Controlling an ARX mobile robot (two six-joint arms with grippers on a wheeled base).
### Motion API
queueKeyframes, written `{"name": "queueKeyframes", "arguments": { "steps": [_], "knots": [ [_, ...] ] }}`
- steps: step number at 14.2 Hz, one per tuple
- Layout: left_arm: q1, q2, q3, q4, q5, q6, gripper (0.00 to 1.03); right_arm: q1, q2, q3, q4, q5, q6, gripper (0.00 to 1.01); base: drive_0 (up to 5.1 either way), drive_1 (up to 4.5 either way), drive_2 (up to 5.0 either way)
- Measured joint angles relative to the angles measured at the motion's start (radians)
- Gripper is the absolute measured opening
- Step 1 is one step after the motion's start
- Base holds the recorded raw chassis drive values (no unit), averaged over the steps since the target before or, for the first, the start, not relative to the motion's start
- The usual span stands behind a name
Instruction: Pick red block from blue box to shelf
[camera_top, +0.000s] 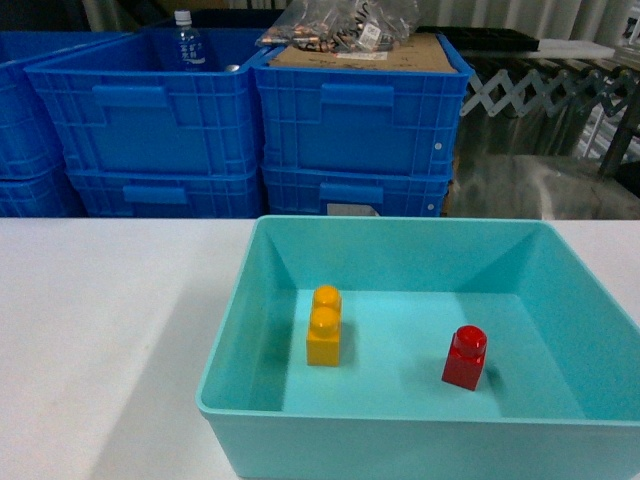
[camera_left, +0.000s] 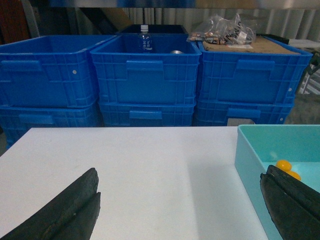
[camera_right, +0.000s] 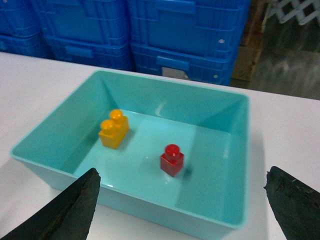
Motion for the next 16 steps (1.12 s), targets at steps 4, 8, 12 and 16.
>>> {"name": "queueKeyframes", "arguments": {
  "steps": [4,8,12,16],
  "knots": [
    [0.000,0.000,0.000,0.000,0.000,0.000,0.98,0.143,0.417,0.212,0.074,0.068,0.004,0.98,0.0,0.00,0.0],
    [0.000,0.000,0.000,0.000,0.000,0.000,0.98,0.046,1.119,0.636,-0.058,0.063,0.171,0.98,0.0,0.00,0.0],
    [0.000,0.000,0.000,0.000,0.000,0.000,0.98,0.035,1.273,0.728,-0.050,0.114,0.193,0.98,0.0,0.00,0.0],
    [0.000,0.000,0.000,0.000,0.000,0.000,0.98,0.036,1.381,0.774,-0.057,0.146,0.197,0.98,0.0,0.00,0.0]
  ]
}}
